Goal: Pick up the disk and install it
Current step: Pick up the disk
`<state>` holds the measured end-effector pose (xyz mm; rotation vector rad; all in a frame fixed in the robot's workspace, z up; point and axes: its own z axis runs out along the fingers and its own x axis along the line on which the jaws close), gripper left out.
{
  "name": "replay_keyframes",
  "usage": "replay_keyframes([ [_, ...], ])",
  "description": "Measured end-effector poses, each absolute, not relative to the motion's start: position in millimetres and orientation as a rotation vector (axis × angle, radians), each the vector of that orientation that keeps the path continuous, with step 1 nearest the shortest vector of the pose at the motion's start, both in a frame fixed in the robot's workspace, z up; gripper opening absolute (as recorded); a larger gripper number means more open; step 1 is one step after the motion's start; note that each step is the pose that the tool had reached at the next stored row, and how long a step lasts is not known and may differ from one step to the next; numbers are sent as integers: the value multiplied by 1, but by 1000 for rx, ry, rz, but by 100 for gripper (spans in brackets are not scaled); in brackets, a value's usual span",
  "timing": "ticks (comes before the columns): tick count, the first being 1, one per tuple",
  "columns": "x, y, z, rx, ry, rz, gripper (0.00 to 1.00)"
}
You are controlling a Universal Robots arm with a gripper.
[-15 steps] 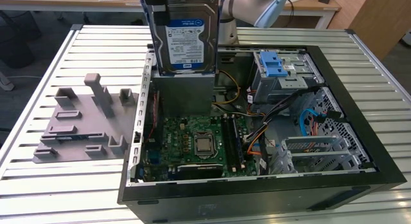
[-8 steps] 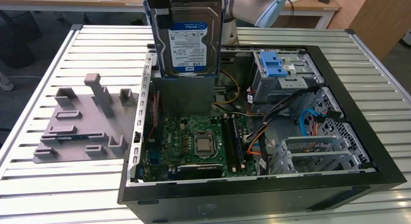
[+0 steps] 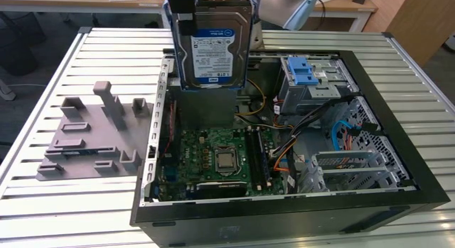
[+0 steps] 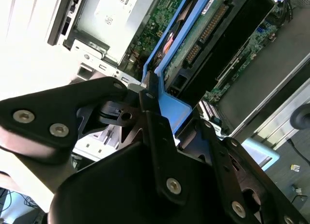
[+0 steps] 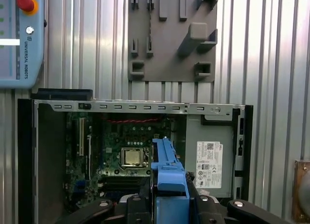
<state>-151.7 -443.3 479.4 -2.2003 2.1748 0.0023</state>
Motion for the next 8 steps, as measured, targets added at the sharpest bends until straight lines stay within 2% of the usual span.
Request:
replay_keyframes([
  [8, -136, -447, 477, -2202, 2177, 6, 36],
])
